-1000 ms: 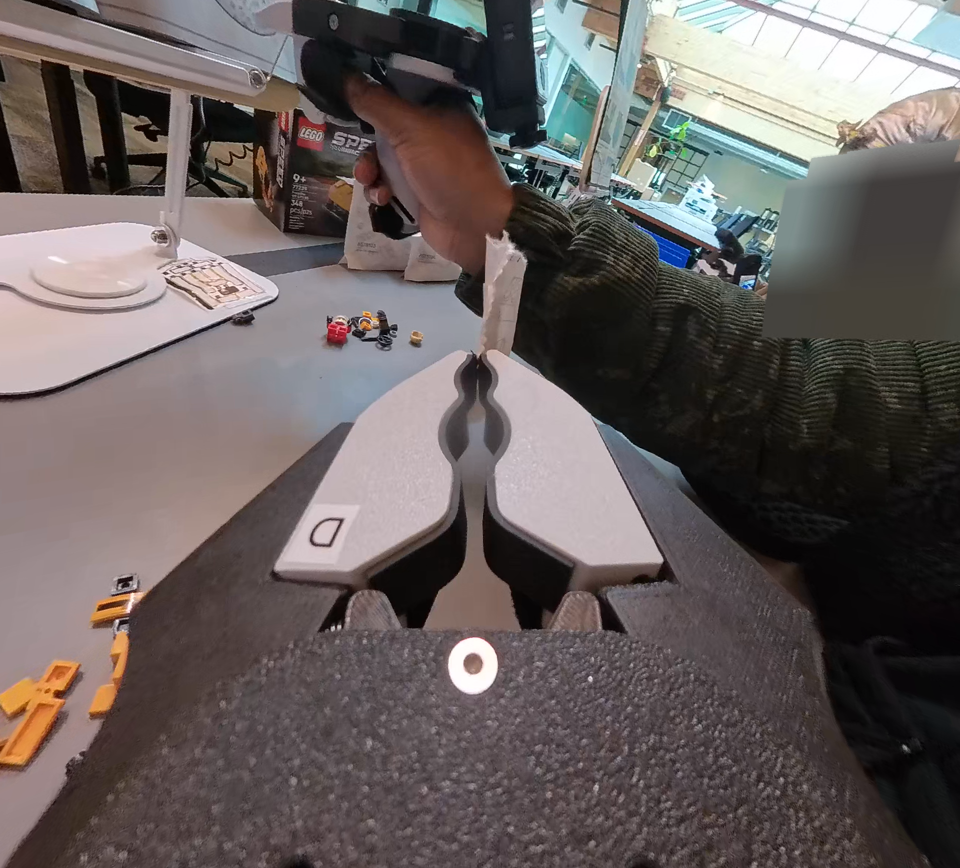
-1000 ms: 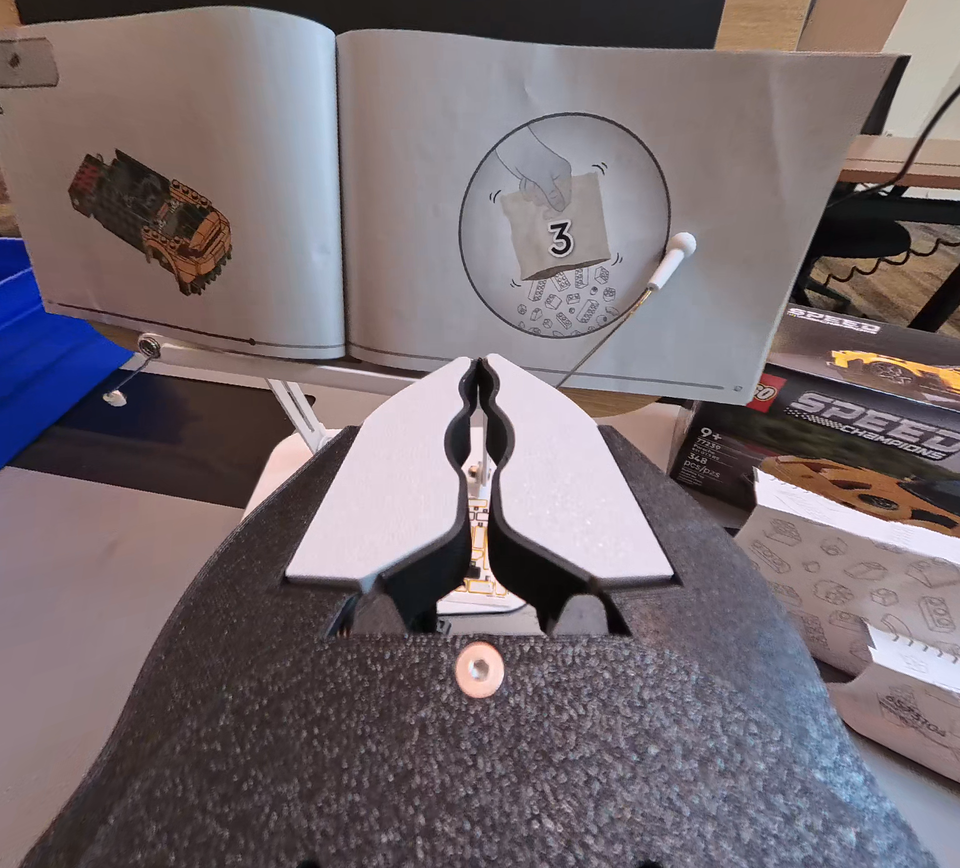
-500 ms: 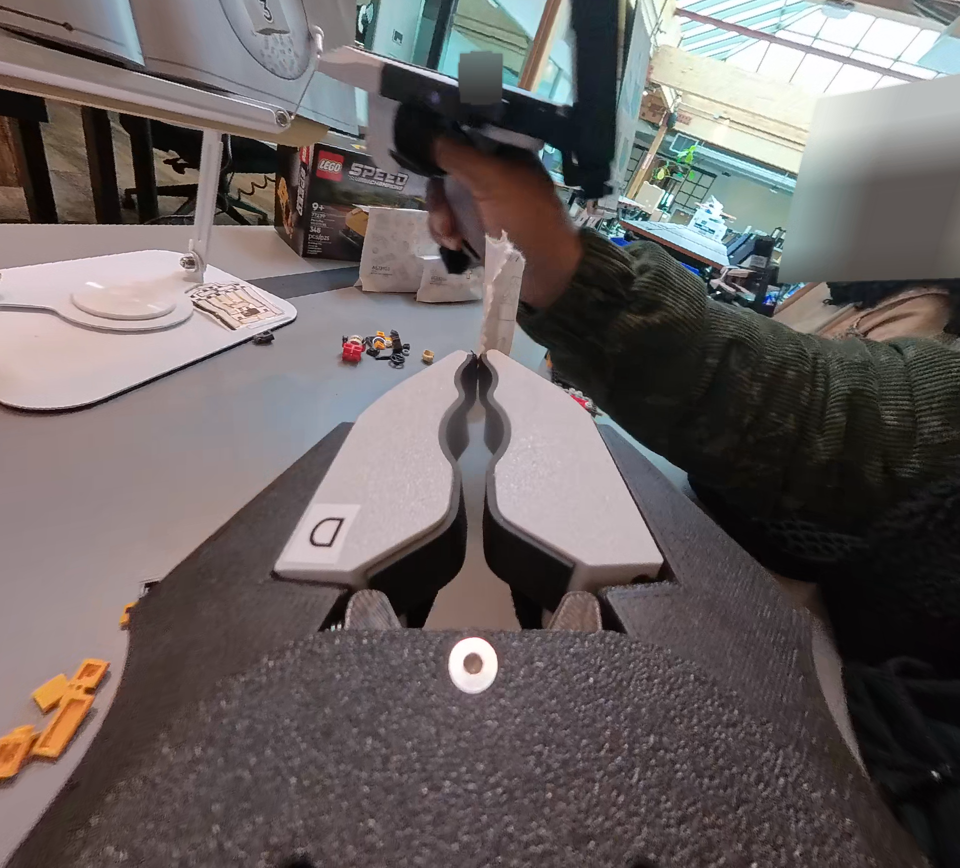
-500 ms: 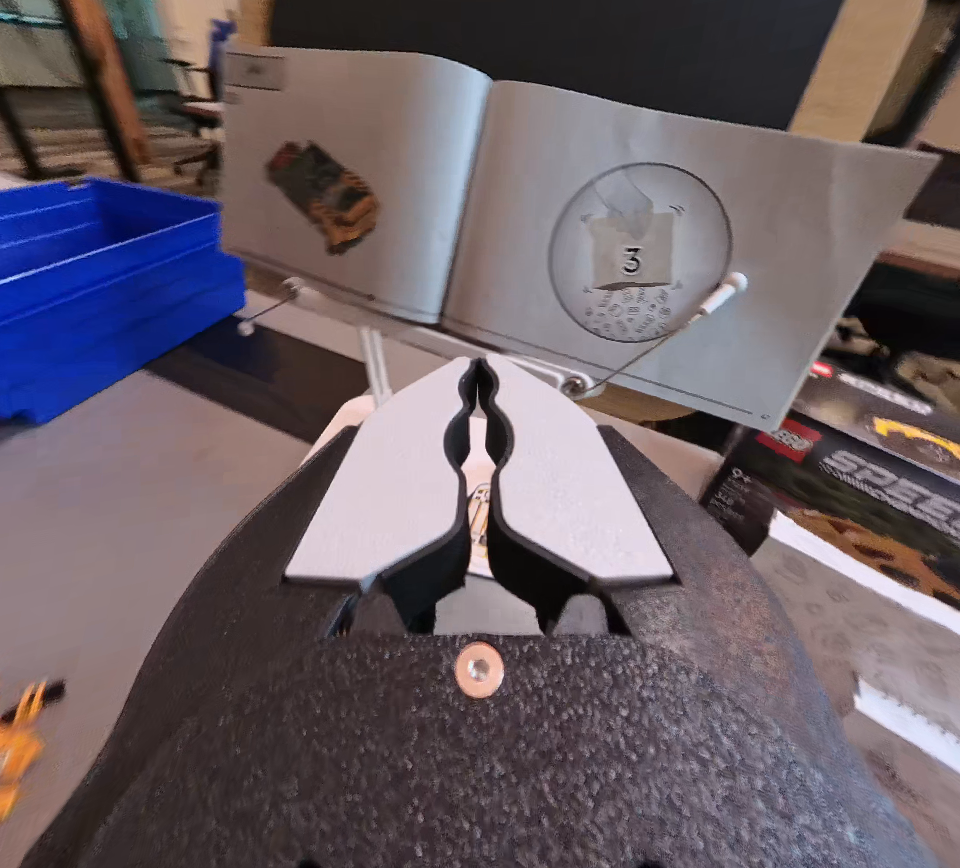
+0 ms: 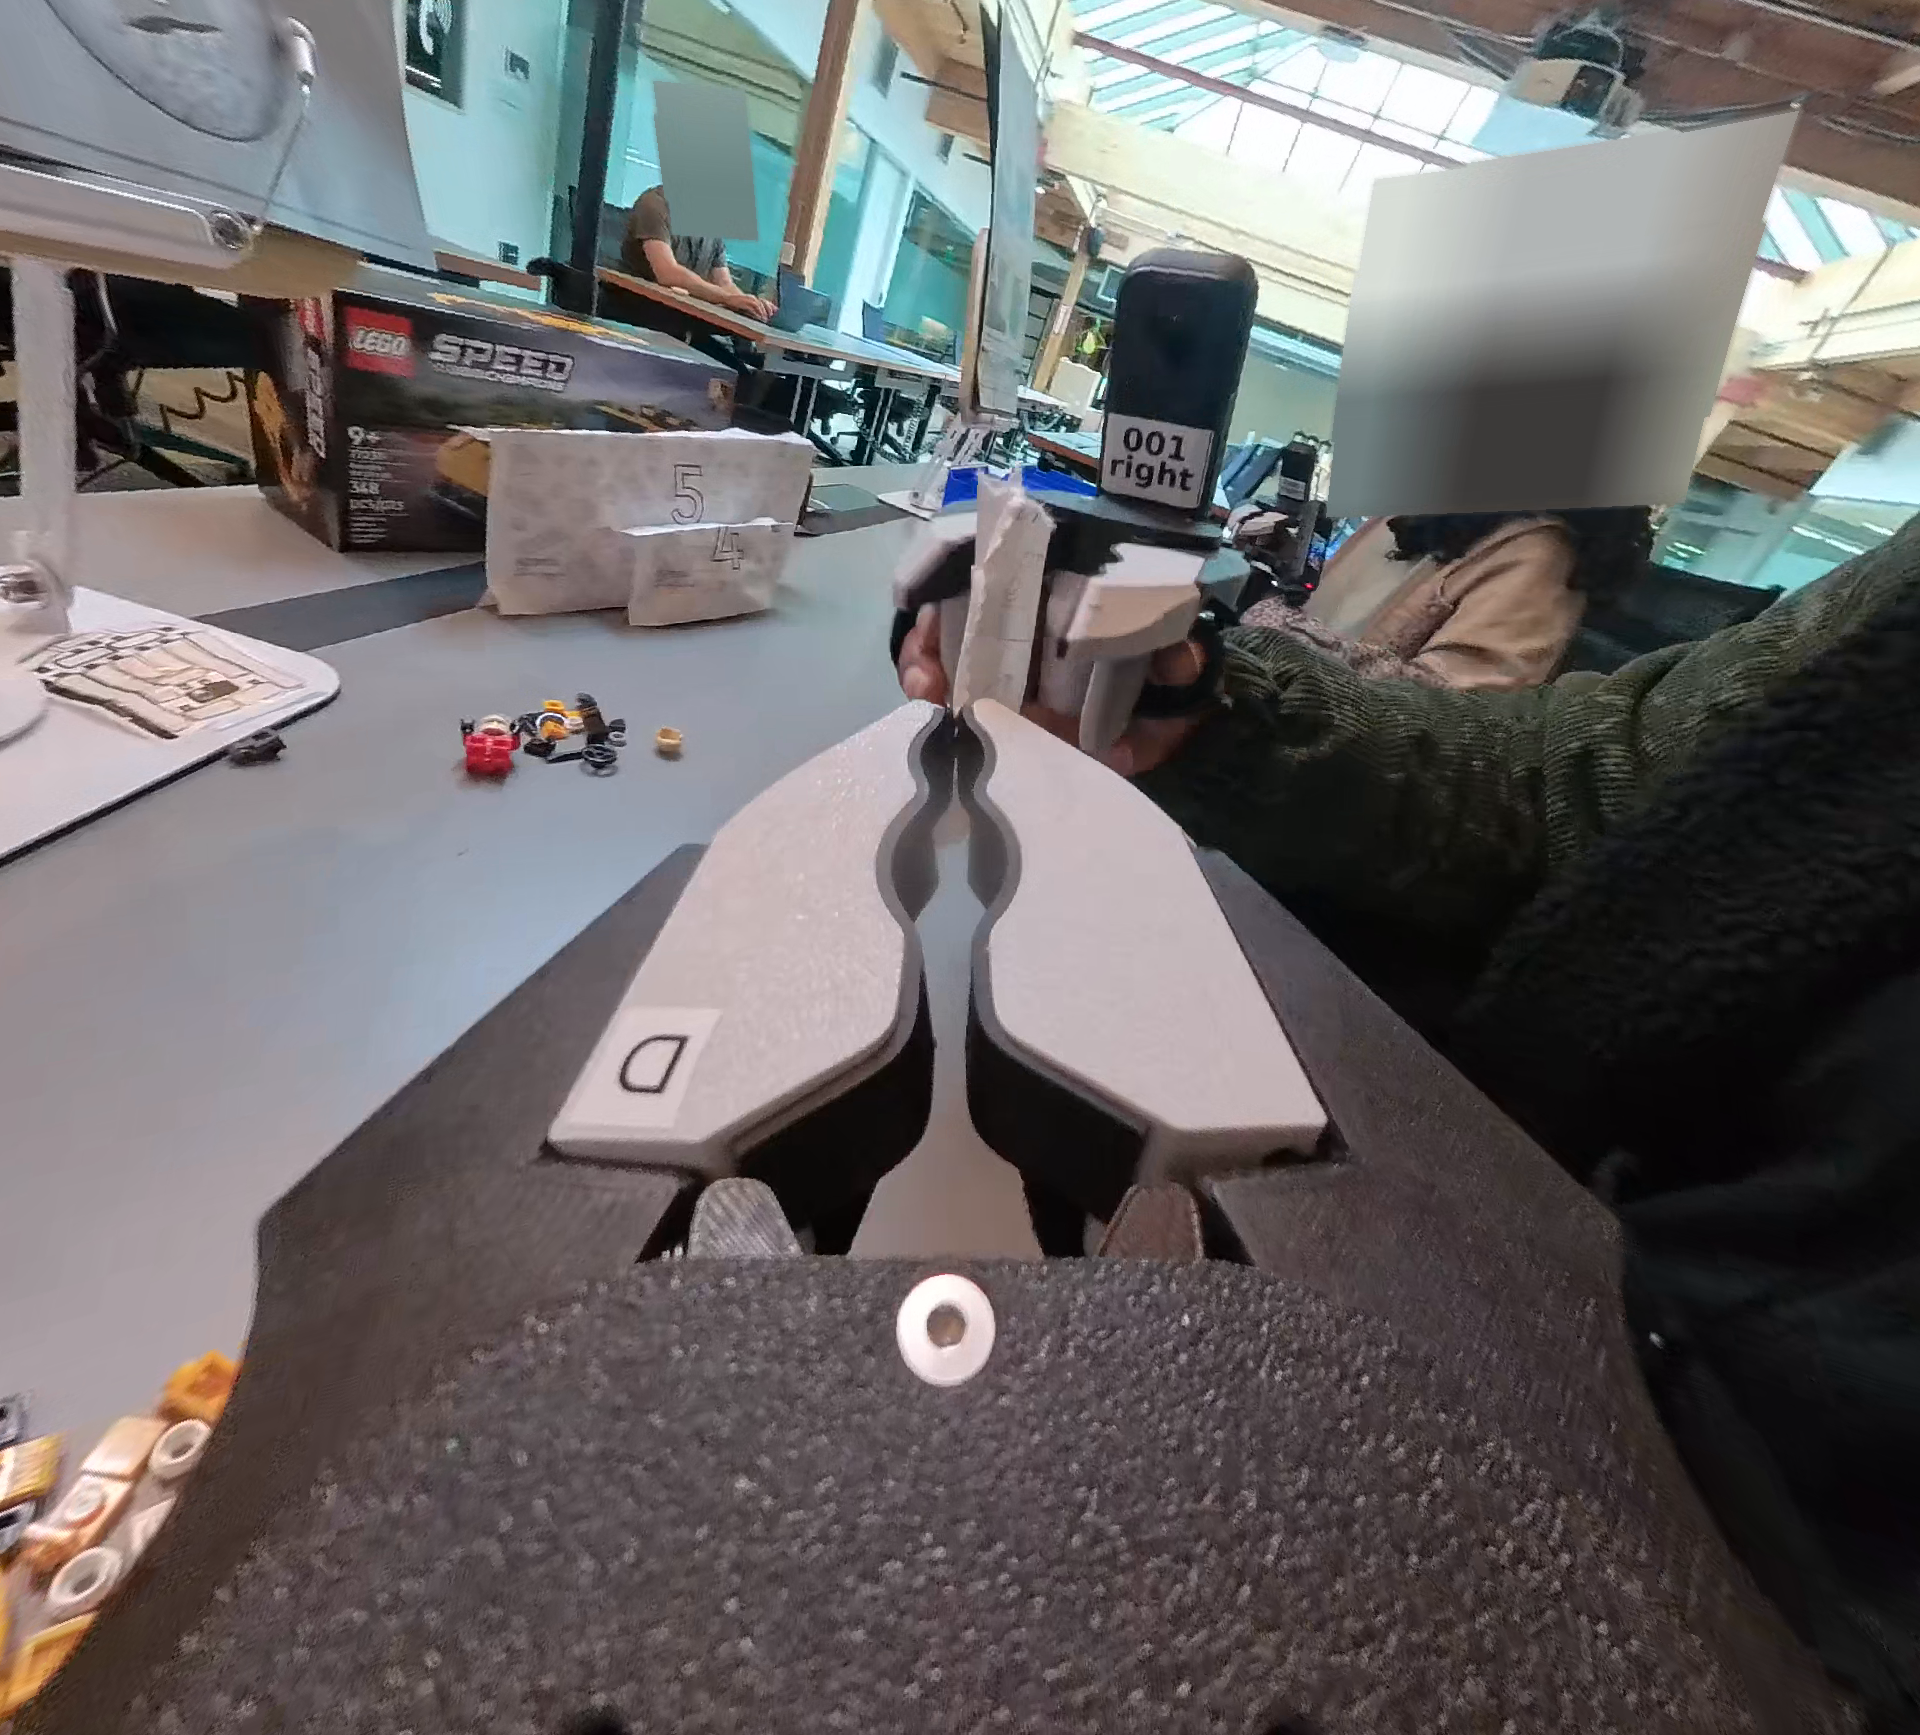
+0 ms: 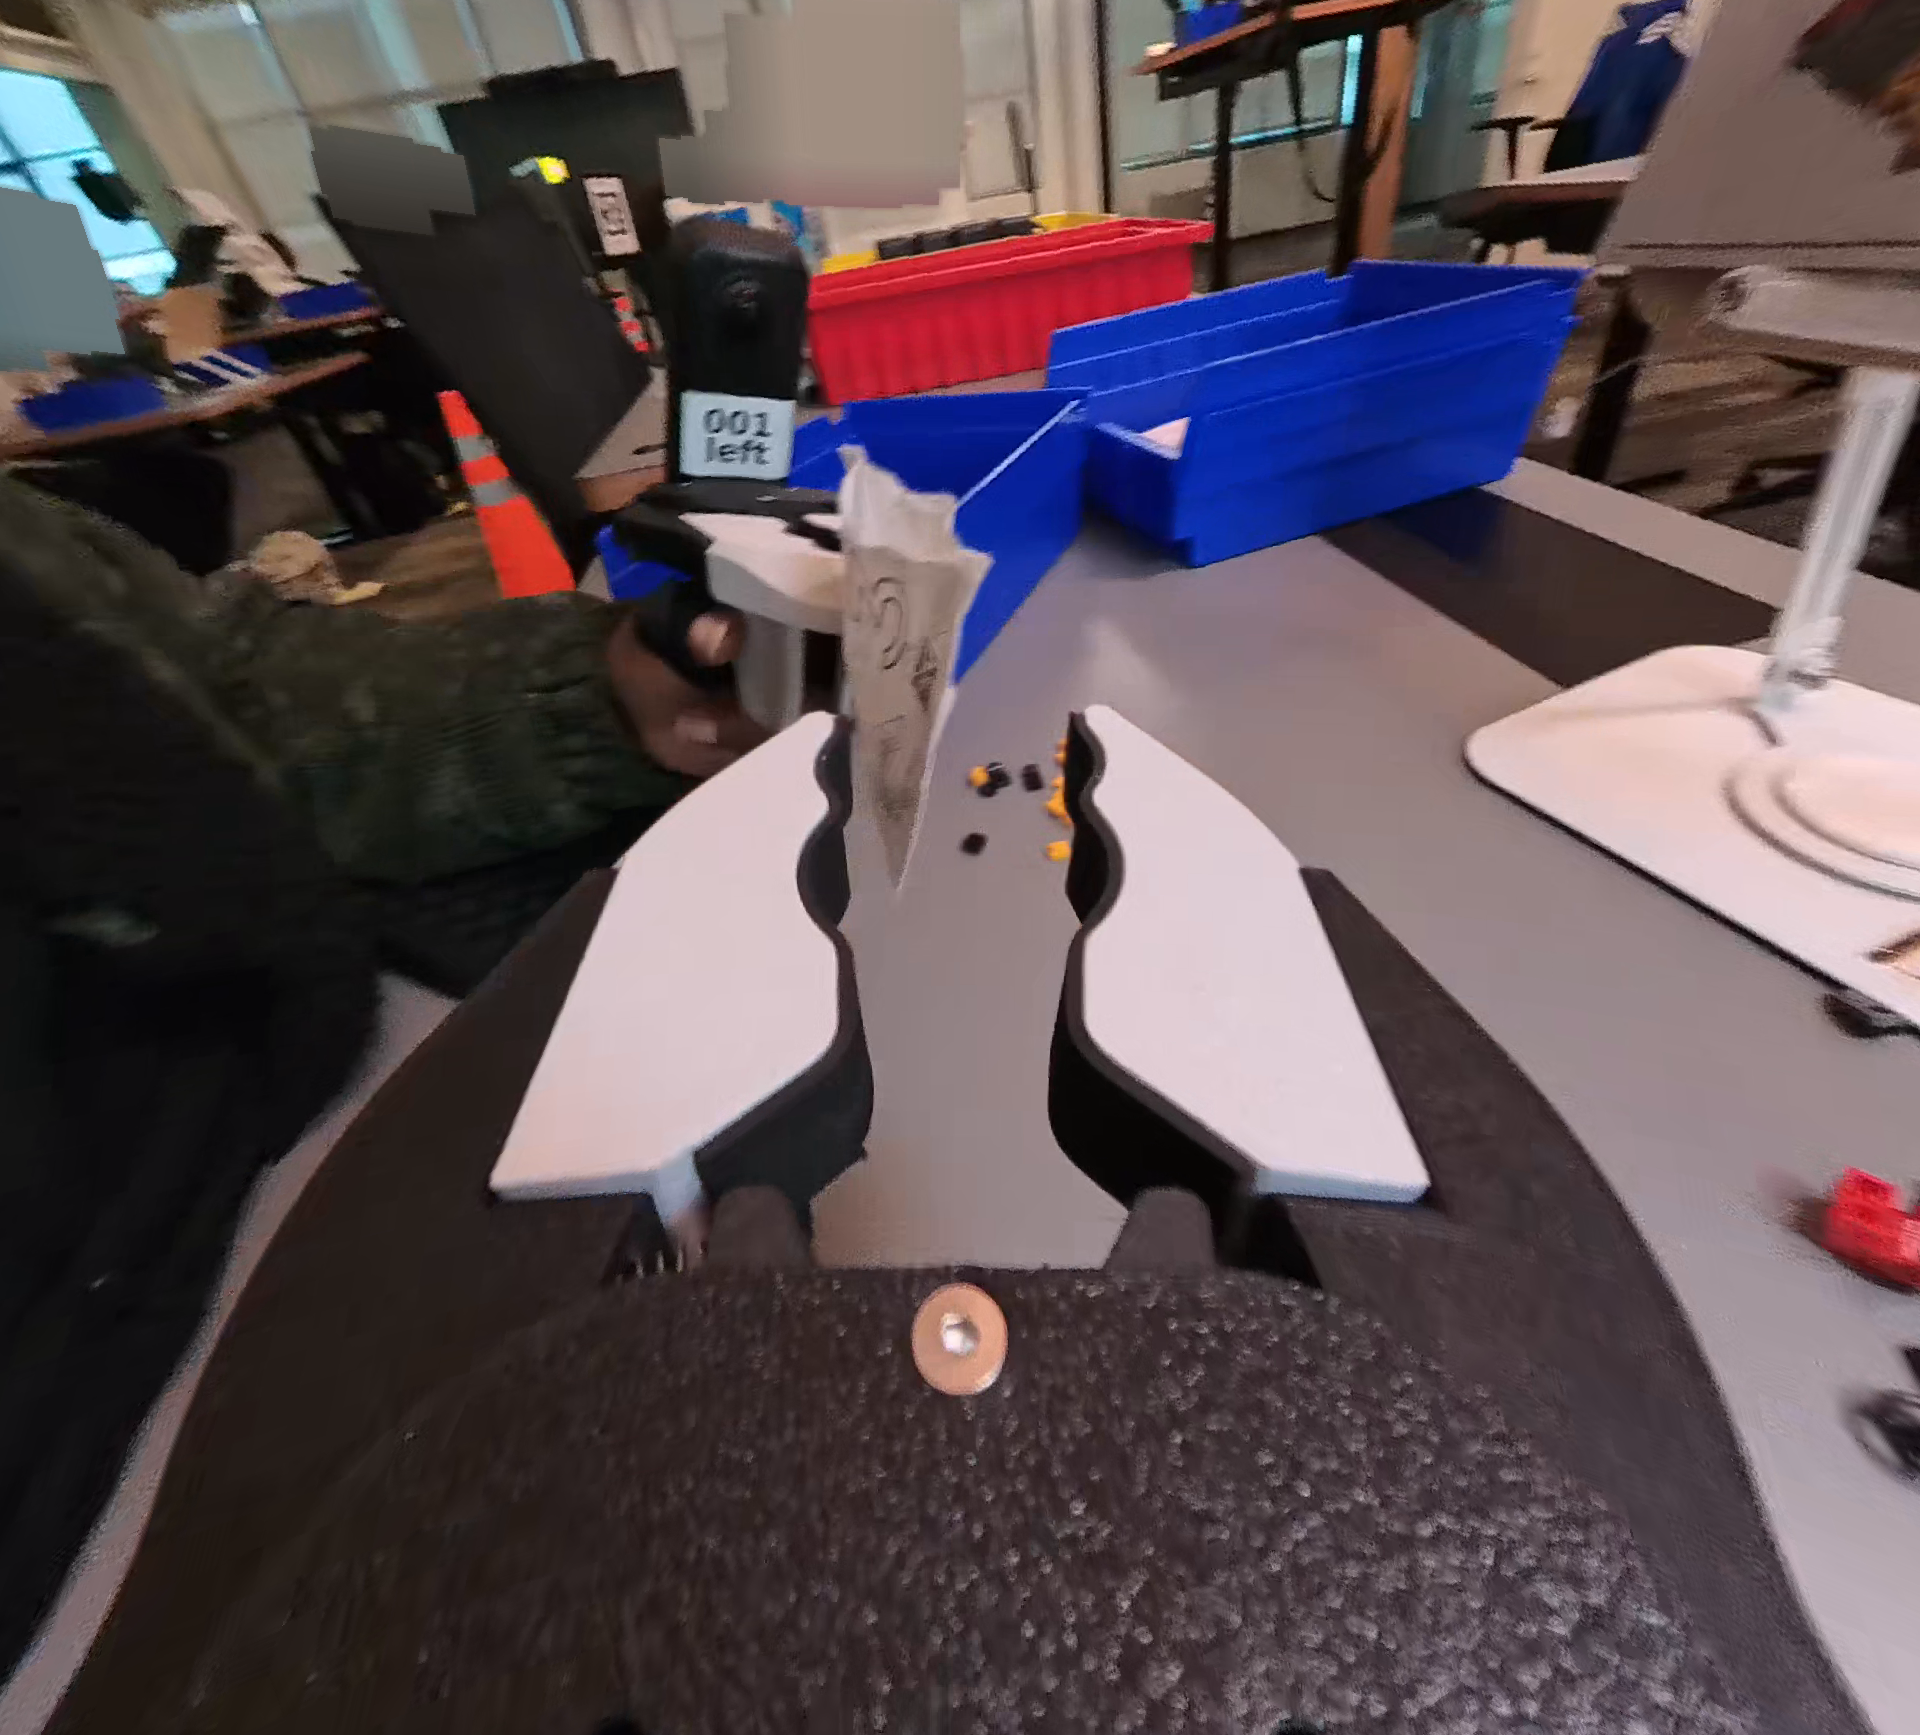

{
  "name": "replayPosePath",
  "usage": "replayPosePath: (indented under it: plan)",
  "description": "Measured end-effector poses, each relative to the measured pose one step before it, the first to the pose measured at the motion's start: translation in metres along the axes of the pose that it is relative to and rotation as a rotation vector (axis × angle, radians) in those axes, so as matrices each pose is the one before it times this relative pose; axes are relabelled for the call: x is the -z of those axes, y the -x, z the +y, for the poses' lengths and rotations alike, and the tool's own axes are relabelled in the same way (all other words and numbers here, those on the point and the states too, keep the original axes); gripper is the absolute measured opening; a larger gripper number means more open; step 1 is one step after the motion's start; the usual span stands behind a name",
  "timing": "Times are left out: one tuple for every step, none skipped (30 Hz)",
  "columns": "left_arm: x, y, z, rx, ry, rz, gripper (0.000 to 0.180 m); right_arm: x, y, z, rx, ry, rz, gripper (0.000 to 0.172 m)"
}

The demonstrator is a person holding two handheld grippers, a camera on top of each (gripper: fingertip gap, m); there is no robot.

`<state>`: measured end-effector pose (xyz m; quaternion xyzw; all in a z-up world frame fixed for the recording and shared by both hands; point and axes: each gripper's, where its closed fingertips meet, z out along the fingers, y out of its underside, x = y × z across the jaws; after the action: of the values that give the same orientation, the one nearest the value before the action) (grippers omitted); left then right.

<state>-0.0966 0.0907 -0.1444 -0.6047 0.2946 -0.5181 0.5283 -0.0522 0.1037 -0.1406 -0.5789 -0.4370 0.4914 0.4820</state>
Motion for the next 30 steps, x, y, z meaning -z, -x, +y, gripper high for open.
replayPosePath:
  plan:
    - [-0.00069,-0.00014,0.00127,-0.0013,0.0002,-0.0008,0.0,-0.0005,0.00566,0.00501,0.0069,0.0061,-0.0263,0.03]
    - [-0.00009,0.00027,0.00063,0.0032,-0.001,0.0004,0.0,-0.00029,0.00301,0.00468,0.0111,0.0101,-0.0144,0.018]
    - [0.00028,0.00176,0.00025,0.0074,-0.0024,-0.0073,0.0,-0.00006,0.00009,0.00384,0.0136,0.0116,0.0023,0.006]
    - [0.00029,0.0041,0.0009,0.01,0.0028,-0.0228,0.0,-0.00016,0.00094,0.00322,0.0183,0.0146,-0.0031,0.0]
    - [-0.00015,0.00358,0.00202,0.0103,0.01,-0.0195,0.0,-0.00073,0.00058,0.00191,0.0123,0.0129,0.0036,0.0]
    - [-0.00033,0.00284,0.00036,0.0112,-0.0034,-0.0175,0.0,-0.00124,0.00045,0.00079,0.0145,0.0082,0.0093,0.0]
    - [-0.00032,0.00296,-0.00029,0.0175,-0.0072,-0.0175,0.0,-0.00134,0.00154,-0.00054,0.0207,-0.0019,0.0058,0.0]
    - [-0.00074,0.00282,0.00044,0.0206,-0.0016,-0.0155,0.0,-0.00131,0.00069,-0.00069,0.0235,-0.0026,0.0138,0.0]
    - [-0.00082,0.00246,0.00048,0.0159,-0.0025,-0.0158,0.0,-0.00104,-0.00064,-0.00013,0.037,0.0021,0.0254,0.0]
    - [-0.00106,0.00079,0.00123,0.0107,0.0024,-0.0075,0.0,-0.00047,-0.0015,0.00041,0.0552,0.0049,0.0343,0.0]
    - [-0.00139,0.00022,0.00247,0.0035,0.0121,-0.009,0.0,-0.00052,-0.00082,0.00175,0.0616,0.0143,0.0317,0.0]
    - [-0.00164,0.00113,0.00271,-0.0059,0.0122,-0.0188,0.0,-0.00069,0.00151,0.00153,0.0502,0.0126,0.0147,0.0]
    - [-0.0014,0.00209,0.00275,-0.0072,0.0125,-0.025,0.0,-0.00078,0.0024,-0.00029,0.0312,-0.0008,0.0071,0.0]
    - [-0.00144,0.00357,0.00353,-0.0054,0.02,-0.0318,0.0,-0.00061,0.00422,-0.00183,0.0188,-0.0105,-0.009,0.0]
    - [-0.00187,0.00186,0.00405,-0.0088,0.0229,-0.0196,0.0,-0.00129,0.00525,-0.00159,0.0158,-0.0053,-0.0175,0.0]
    - [-0.00222,-0.00035,0.00333,-0.0068,0.0166,-0.0089,0.0,-0.00178,0.00349,-0.00009,0.0245,0.0048,-0.0061,0.0]
    - [-0.00179,-0.00016,0.00229,-0.008,0.0096,-0.0134,0.0,-0.00137,0.00141,0.00085,0.0315,0.009,0.0059,0.0]
    - [-0.00102,-0.00022,0.00151,-0.0142,0.008,-0.0085,0.001,-0.00057,0.00084,0.00113,0.02,0.0042,0.0008,0.0]
    - [-0.00007,0.00036,0.00068,-0.0103,0.0079,-0.0045,0.001,0.00041,0.00005,0.00168,-0.0031,0.0018,-0.0063,0.0]
    - [0.00101,0.00121,-0.00088,-0.0041,-0.0035,-0.0042,0.0,0.00132,-0.00129,0.00304,-0.0113,0.0062,-0.0054,0.0]
    - [0.00211,0.00117,-0.00229,0.0016,-0.0122,0.0006,0.0,0.00173,-0.00185,0.00549,-0.0053,0.0217,-0.0056,0.0]
    - [0.00214,0.00078,-0.00158,0.0002,-0.0035,0.0021,0.0,0.00199,-0.00158,0.00717,-0.0085,0.0342,-0.0114,0.0]
    - [0.00171,-0.00046,-0.00091,-0.0134,0.0016,0.0023,0.0,0.00251,-0.00338,0.00623,-0.0231,0.0322,-0.0048,0.001]
    - [0.00074,-0.00075,0.00004,-0.0297,0.0079,-0.0067,0.0,0.00346,-0.00339,0.00238,-0.0367,0.0145,-0.0103,0.002]
    - [0.00046,0.00149,0.00078,-0.0518,0.0156,-0.0289,0.0,0.005,-0.00336,-0.00143,-0.0413,0.0028,-0.0147,0.002]
    - [0.0005,0.00087,0.00108,-0.0659,0.0207,-0.0212,0.001,0.00632,-0.00505,-0.00531,-0.034,-0.0104,0.0019,0.008]
    - [0.00038,0.00046,0.00157,-0.0533,0.0246,-0.0128,0.001,0.00714,-0.00574,-0.0082,-0.0215,-0.0193,0.0137,0.013]
    - [0.00028,0.00036,0.0009,-0.0356,0.0161,-0.0083,0.001,0.00672,-0.00411,-0.00911,-0.0109,-0.0163,0.0112,0.011]
    - [-0.00031,-0.00039,0.00156,-0.024,0.0177,-0.0001,0.001,0.00496,-0.00147,-0.00831,-0.0046,-0.0069,0.0041,0.007]
    - [-0.0008,-0.00033,0.00219,-0.0171,0.0196,-0.002,0.001,0.00221,0.00281,-0.00523,0.0032,0.0097,-0.0112,0.0]
